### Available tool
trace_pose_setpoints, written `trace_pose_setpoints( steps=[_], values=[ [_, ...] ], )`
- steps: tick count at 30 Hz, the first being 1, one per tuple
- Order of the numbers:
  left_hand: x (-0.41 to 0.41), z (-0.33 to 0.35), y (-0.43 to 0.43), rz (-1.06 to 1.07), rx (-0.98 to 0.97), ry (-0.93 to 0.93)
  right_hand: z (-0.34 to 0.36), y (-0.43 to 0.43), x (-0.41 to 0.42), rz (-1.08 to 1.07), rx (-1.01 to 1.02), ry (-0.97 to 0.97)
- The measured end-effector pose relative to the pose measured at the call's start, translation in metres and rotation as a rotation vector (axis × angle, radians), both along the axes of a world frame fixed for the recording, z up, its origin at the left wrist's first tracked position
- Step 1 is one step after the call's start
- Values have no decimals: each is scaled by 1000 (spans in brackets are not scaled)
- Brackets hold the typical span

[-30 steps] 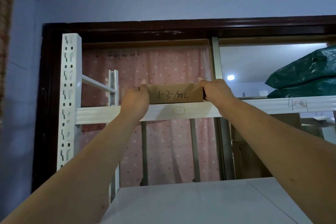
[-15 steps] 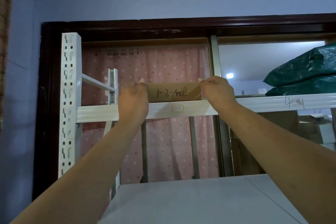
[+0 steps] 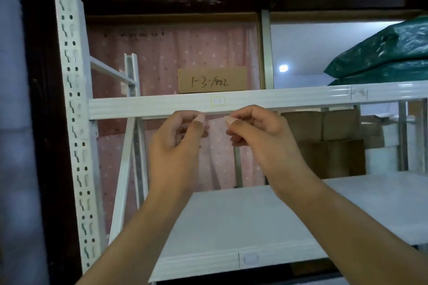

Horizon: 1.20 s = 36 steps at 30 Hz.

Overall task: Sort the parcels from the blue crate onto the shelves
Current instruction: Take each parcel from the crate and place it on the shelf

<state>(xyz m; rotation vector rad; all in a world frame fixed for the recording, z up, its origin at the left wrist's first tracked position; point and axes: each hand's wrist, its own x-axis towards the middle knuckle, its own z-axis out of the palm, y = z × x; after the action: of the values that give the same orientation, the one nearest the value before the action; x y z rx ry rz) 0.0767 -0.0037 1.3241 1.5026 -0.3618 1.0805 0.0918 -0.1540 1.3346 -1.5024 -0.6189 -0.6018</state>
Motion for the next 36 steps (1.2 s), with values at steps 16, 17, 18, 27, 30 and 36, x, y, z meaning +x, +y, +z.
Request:
trace_pose_setpoints(
  steps=[16,17,18,27,30,36],
  values=[
    [-37,-369,11,-101,-104,679,-364,15,-43,77,-129,669],
    [-39,-391,10,-95,-114,725,-386,16,-42,78,-141,716],
    [-41,-411,8,-90,-128,771,-407,17,-43,78,-144,766],
    [-47,-579,4,35,-310,1041,-583,17,-44,85,-195,1062],
    [-49,-637,2,46,-315,1126,-642,13,-45,57,-207,1137],
    [-55,-760,-8,40,-338,1295,-765,14,-56,-1,-193,1304]
  ],
)
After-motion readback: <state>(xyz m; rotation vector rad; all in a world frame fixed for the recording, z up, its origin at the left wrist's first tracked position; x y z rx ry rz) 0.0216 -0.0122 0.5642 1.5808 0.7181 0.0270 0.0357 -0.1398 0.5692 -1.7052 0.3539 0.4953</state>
